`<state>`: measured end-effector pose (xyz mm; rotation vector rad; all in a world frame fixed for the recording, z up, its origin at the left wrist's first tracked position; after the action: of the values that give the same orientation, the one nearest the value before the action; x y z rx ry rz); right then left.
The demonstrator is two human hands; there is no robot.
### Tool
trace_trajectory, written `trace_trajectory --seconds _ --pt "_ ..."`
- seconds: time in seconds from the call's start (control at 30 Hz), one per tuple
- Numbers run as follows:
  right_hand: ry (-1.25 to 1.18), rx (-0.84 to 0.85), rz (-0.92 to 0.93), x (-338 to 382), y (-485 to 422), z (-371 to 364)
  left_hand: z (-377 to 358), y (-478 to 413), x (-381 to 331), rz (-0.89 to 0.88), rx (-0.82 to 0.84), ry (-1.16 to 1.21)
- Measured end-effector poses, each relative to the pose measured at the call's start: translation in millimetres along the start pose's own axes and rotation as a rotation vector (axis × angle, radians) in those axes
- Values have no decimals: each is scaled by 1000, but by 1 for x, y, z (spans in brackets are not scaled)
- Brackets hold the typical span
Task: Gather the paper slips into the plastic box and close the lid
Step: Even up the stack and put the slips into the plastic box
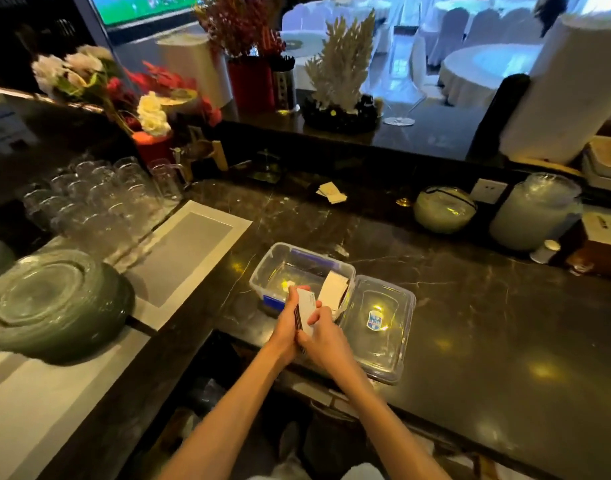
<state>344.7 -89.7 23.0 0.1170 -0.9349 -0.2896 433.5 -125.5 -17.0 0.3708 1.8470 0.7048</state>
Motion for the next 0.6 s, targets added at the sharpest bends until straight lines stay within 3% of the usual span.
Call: trace_trajectory --seconds 0.2,0.37,0.47,0.6 --pt "81 -75 -58 20 -54 -5 -13 -55 -37 21 43 -47" --pt "410 -97 170 27 -96 5 -20 -90 -61 14 140 26" --pt "583 -78 328 29 -117 21 -22 -111 -85 -109 201 -186" --pt "747 -183 543 35 -135 38 -34 -129 -114 -172 367 -513"
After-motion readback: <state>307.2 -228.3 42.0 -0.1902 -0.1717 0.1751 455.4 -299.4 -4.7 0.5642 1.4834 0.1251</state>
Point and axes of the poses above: each hand's wrist, its own y-axis away from the middle knuckle, its own z-axis out of the back of the hand, x = y × z, the point moved 4 cm from there along -y, towards the middle knuckle, and after that the axes turned 14 degrees about -x, right-handed, at the moved point
